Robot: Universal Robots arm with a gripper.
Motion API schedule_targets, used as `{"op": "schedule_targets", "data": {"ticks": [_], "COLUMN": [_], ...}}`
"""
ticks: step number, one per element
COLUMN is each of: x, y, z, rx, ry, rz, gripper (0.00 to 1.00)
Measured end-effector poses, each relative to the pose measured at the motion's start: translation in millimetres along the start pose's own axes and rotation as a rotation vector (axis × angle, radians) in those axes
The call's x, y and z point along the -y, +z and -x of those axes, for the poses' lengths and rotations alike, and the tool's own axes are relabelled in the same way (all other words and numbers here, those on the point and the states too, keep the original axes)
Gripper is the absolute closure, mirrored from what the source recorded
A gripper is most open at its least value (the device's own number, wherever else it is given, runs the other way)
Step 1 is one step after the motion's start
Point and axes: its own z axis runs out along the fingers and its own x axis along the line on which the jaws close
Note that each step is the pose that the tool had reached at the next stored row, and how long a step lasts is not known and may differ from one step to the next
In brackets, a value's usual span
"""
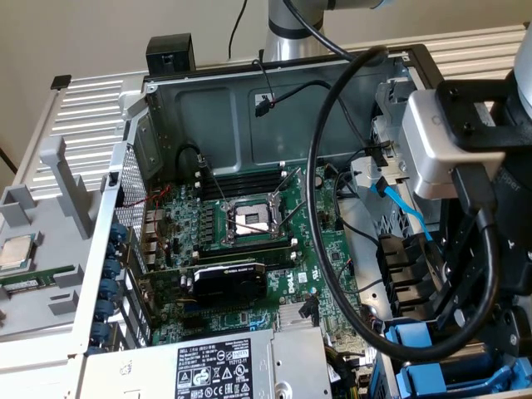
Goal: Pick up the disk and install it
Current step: 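Insert the second disk wire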
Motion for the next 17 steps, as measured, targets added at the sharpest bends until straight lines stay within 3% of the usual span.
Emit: {"op": "schedule_targets", "data": {"ticks": [17], "x": [-0.6], "y": [-5.2], "z": [-0.1], "rx": [0.0004], "ry": [0.0], "rz": [0.0001], "gripper": [0.84]}}
